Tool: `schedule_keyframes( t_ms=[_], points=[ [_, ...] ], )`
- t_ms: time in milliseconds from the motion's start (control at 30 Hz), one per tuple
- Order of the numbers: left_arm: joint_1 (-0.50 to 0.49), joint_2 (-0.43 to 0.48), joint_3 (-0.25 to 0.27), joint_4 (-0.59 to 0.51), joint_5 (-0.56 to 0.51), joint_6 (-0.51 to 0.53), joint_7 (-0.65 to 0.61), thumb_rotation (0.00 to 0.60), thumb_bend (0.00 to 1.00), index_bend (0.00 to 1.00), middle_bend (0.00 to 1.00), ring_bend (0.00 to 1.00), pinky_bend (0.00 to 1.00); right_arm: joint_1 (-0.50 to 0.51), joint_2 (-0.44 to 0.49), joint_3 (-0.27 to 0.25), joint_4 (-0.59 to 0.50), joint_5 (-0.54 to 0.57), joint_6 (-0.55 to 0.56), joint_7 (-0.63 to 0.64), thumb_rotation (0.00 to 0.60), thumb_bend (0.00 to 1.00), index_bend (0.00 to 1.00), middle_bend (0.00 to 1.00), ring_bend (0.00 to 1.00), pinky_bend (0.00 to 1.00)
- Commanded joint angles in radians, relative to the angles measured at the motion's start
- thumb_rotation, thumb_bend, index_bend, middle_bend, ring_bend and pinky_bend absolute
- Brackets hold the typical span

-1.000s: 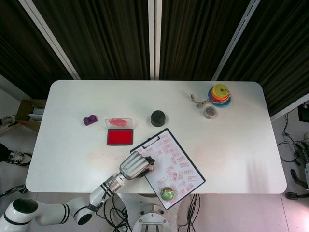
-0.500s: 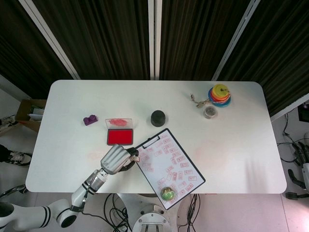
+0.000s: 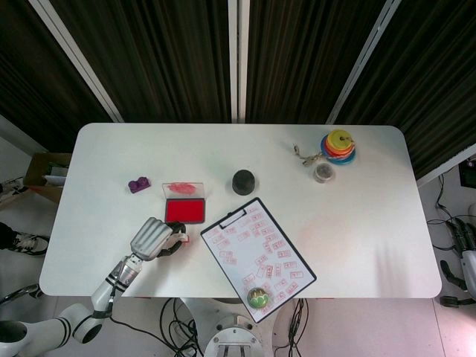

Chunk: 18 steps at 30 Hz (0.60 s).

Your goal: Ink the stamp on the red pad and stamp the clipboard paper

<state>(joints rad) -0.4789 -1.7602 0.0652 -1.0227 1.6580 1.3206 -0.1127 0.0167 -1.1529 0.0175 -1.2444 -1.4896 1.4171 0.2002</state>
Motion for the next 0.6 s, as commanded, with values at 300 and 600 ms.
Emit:
schedule_keyframes(
  t_ms=[300, 600],
  points=[
    [0.026, -0.057, 0.003, 0.129, 0.006, 0.031, -0.066, 0.600, 0.43, 0.59, 0.59, 0.97, 1.00, 0.001, -0.001, -0.002, -0.009, -0.001, -0.003, -0.012, 0.600, 0.32, 0.00, 0.00, 0.00, 0.00],
    [0.032, -0.090, 0.013, 0.197, 0.026, 0.052, -0.079, 0.600, 0.43, 0.55, 0.57, 0.97, 1.00, -0.001, 0.007, -0.003, -0.026, 0.003, -0.003, -0.027, 0.600, 0.32, 0.00, 0.00, 0.00, 0.00]
  ],
)
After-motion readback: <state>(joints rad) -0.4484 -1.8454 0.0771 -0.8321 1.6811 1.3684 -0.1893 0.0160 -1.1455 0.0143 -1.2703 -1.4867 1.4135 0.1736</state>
